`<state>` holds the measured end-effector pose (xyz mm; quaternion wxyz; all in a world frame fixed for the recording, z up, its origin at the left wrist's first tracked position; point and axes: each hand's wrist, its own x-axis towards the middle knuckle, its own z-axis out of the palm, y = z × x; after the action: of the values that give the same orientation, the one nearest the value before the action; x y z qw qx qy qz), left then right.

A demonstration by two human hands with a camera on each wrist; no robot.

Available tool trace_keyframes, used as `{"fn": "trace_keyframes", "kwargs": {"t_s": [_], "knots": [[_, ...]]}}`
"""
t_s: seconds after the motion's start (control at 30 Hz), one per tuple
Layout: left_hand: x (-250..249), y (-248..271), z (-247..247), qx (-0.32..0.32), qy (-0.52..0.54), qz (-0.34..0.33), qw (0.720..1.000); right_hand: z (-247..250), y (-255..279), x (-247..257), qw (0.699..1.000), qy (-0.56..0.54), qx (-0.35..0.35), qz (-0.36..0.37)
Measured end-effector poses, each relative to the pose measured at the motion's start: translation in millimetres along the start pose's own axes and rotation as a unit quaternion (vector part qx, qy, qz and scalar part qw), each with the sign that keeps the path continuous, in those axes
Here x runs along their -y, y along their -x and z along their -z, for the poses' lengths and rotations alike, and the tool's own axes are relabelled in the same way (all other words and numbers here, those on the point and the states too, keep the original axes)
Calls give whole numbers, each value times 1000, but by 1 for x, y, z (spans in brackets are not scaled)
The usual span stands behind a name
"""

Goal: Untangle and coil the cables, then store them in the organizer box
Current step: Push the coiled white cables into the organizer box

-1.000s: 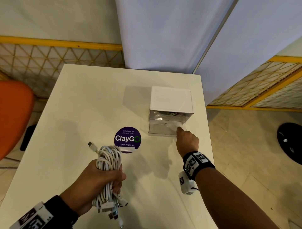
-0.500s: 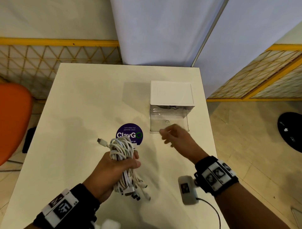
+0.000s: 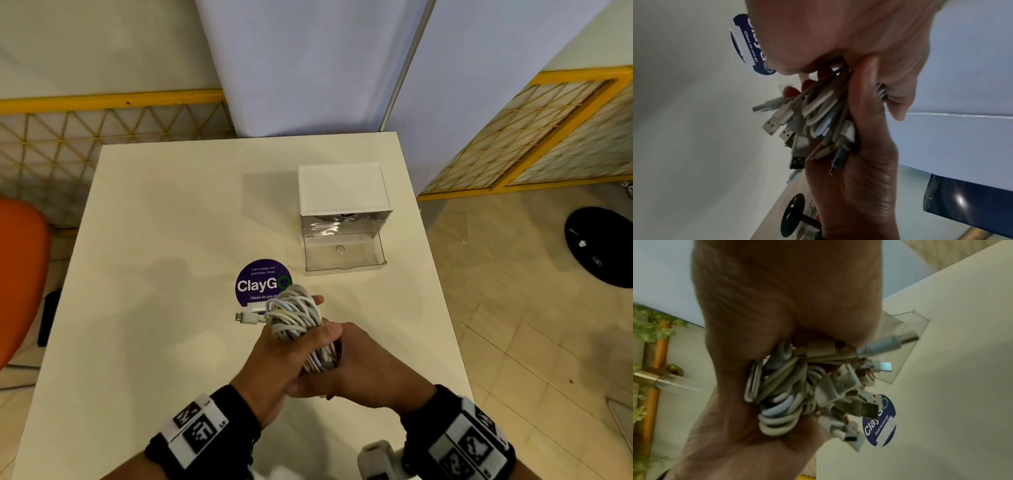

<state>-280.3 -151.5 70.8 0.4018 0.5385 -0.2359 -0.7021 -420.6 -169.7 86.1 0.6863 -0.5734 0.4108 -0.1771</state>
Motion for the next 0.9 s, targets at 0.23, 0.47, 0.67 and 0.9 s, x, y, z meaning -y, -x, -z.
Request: {"fn": "trace_keyframes", "kwargs": {"t_s": [0.23,0.47,0.67,0.9], "knots": [[6,-10,-13,42,-87,-104,990,-11,3,-17,988,46,-136,65],[8,-49,-9,148,-241,-87,955,1,-7,-33,973,-40,-225,34],[3,-111,22,88,-410,-9,908,53,-19,-71,925,16,-366,-101],[23,-181,45,-48,-554,-61,829,91,-32,-81,892,163,-371,-198]]}}
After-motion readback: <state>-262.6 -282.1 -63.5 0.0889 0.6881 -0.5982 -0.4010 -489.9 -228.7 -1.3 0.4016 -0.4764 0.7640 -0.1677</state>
